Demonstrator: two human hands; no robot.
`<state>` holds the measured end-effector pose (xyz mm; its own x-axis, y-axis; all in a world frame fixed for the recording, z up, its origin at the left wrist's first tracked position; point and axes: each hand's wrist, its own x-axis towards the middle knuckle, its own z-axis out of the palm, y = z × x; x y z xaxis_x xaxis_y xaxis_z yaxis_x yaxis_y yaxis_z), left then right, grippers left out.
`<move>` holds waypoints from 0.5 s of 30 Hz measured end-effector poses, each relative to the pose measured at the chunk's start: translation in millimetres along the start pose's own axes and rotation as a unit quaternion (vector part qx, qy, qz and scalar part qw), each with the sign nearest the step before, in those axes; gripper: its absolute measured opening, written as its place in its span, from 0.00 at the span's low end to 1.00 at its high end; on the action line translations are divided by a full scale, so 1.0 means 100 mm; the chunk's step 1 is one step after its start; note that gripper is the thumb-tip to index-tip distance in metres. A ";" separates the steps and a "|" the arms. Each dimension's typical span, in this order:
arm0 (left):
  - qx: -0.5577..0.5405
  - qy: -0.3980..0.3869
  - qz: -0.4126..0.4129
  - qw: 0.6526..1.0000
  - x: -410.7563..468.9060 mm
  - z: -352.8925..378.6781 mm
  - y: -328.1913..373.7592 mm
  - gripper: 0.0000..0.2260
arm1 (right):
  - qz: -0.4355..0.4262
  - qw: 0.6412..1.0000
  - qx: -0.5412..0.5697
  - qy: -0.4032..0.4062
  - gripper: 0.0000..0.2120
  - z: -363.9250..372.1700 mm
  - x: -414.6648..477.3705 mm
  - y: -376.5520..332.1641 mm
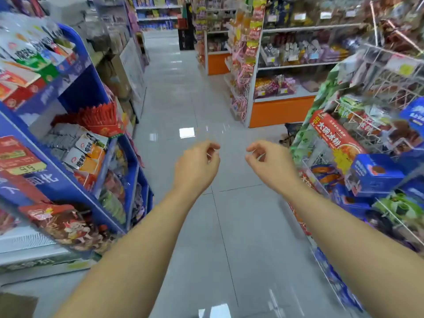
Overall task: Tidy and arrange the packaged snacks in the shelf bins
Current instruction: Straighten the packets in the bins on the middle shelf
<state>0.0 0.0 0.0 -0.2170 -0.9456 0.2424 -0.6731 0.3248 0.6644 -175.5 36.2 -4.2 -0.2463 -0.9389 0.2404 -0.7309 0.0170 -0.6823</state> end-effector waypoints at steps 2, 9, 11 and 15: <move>0.020 -0.014 -0.026 0.999 0.06 0.10 -0.13 0.10 | 0.020 1.000 -0.002 -0.007 0.05 0.16 0.07 0.09; -0.005 -0.057 -0.059 0.997 0.71 0.36 -0.71 0.09 | 0.048 0.998 -0.024 -0.022 0.05 0.69 0.78 0.25; -0.023 -0.074 -0.070 0.995 0.94 0.39 -0.88 0.09 | 0.064 0.997 -0.021 -0.024 0.04 0.84 1.03 0.26; -0.054 -0.112 -0.075 0.989 1.60 0.44 -1.18 0.09 | 0.107 0.994 -0.013 -0.028 0.02 1.09 1.60 0.26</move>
<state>13.7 -190.2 -70.2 -0.2791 -0.9601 -0.0193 -0.6331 0.1688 0.7555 -164.8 -150.7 -59.2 -0.3628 -0.9303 0.0530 -0.6823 0.2265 -0.6951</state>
